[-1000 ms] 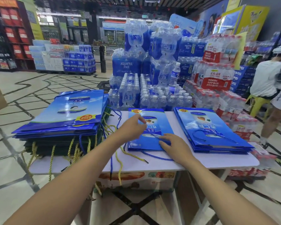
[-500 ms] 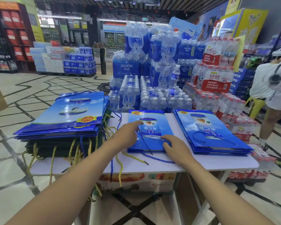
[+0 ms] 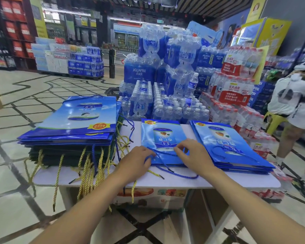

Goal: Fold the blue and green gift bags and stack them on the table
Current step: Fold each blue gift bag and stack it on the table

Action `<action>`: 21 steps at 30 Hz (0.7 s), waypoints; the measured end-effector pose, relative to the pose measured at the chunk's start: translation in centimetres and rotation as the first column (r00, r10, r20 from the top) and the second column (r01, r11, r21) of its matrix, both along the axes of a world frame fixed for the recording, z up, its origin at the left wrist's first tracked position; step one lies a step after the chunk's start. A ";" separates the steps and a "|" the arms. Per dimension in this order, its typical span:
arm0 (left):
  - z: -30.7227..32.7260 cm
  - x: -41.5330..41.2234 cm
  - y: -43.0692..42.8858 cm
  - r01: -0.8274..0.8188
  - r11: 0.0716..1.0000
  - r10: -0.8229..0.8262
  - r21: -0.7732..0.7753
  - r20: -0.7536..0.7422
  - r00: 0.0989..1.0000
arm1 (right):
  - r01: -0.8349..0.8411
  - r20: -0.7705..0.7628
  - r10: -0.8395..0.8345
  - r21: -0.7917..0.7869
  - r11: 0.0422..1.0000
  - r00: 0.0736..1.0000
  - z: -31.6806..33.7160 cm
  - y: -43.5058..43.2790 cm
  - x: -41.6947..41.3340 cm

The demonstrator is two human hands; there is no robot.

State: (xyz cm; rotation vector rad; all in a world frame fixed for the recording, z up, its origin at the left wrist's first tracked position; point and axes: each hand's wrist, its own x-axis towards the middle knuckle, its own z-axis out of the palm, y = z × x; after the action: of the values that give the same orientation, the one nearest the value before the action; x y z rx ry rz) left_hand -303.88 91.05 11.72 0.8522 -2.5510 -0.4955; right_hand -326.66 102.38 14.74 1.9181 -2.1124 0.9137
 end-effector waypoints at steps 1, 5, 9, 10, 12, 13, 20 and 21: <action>0.0 -0.1 0.0 -0.004 1.000 0.004 -0.014 0.000 1.000 | -0.042 -0.017 0.044 0.136 0.990 0.999 1.1 0.1 0.9; -0.2 0.1 -0.1 -0.009 1.000 0.009 -0.018 0.003 1.000 | -0.010 -0.270 0.168 0.503 0.865 0.948 2.3 0.3 3.8; -0.4 0.3 -0.1 0.000 1.000 0.000 0.007 0.005 1.000 | -0.093 -0.077 0.157 0.530 0.843 0.985 2.4 -0.4 3.2; -0.4 0.3 -0.2 0.001 1.000 -0.001 0.011 -0.002 1.000 | -0.136 0.038 0.135 0.499 0.856 0.990 2.6 -0.8 3.0; -0.4 0.3 -0.3 0.009 1.000 -0.008 0.015 -0.005 1.000 | -0.204 0.303 0.081 0.403 0.892 0.950 2.9 -1.6 2.8; -0.5 0.4 -0.3 0.012 1.000 -0.012 0.012 -0.003 1.000 | -0.225 0.408 0.063 0.362 0.905 0.911 3.1 -2.0 2.9; -0.4 0.5 -0.3 0.010 1.000 -0.010 0.012 -0.021 1.000 | -0.248 0.561 0.020 0.334 0.909 0.828 2.4 -3.9 3.4; -0.4 0.5 -0.3 0.009 1.000 -0.009 0.010 -0.018 1.000 | -0.241 0.518 0.033 0.340 0.909 0.855 2.2 -4.1 3.4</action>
State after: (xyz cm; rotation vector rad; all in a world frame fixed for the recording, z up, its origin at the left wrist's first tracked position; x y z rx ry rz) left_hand -303.39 90.77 11.34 0.8361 -2.5392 -0.5173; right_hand -323.25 98.30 16.97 2.2425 -2.6526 1.2061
